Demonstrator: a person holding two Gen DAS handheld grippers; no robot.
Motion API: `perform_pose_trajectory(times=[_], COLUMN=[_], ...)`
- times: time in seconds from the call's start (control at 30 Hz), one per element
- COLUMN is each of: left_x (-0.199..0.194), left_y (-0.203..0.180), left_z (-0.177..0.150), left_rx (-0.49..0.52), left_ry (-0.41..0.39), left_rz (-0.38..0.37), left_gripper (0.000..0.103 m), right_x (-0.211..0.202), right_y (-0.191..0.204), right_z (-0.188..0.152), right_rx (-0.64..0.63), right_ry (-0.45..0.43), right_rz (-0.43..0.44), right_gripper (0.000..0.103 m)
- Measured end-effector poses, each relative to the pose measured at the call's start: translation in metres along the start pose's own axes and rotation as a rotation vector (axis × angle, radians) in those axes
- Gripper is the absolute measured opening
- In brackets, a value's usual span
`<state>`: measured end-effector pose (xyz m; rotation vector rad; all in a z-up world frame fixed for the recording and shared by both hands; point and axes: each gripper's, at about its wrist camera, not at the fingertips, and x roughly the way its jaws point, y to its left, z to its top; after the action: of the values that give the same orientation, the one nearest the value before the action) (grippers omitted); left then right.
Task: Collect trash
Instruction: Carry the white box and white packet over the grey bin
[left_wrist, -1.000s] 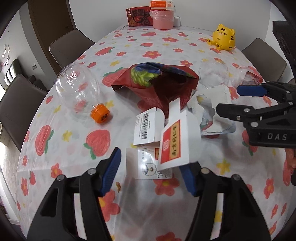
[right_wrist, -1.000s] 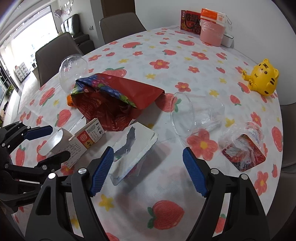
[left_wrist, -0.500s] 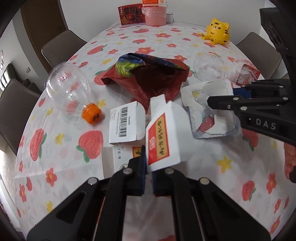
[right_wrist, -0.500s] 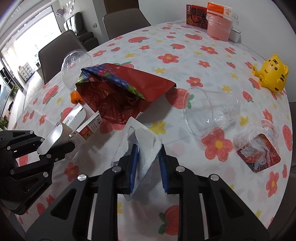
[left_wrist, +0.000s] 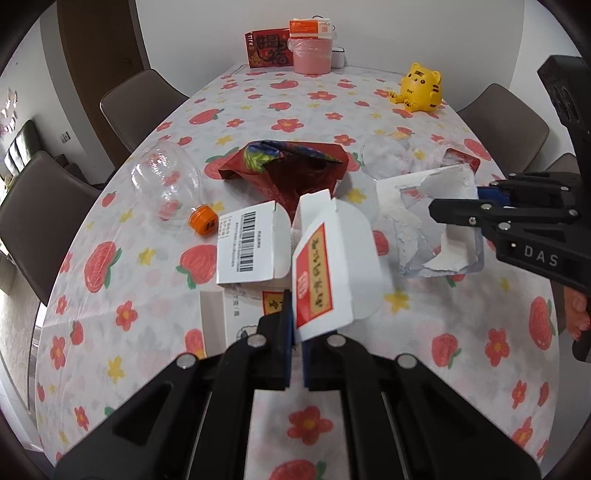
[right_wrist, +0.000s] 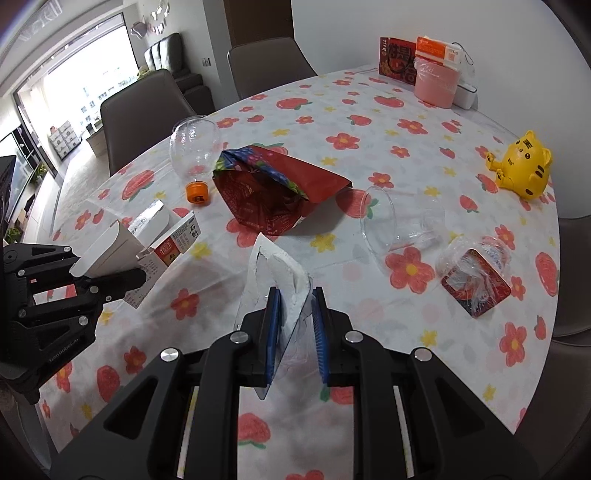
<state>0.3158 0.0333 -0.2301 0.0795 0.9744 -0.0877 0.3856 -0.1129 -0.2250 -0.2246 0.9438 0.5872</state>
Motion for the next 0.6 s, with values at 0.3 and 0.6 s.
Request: perform_pose_trajectory(times=[0.3,0.6], left_x=[-0.075,-0.165], left_y=[-0.003,0.007], left_z=[-0.054,-0.147], left_rx=[-0.118,-0.305], left_ry=[-0.018,-0.031], left_rz=[0.054,0.155], left_gripper=[0.004,0.004], right_x=[-0.073,-0.127], right_y=[0.038,0.120], right_z=[-0.028,-0.067], right_rx=[-0.100,-0.287], right_ry=[-0.061,-0.092], right_rz=[0.051,0.184], right_gripper=[0.016,0.016])
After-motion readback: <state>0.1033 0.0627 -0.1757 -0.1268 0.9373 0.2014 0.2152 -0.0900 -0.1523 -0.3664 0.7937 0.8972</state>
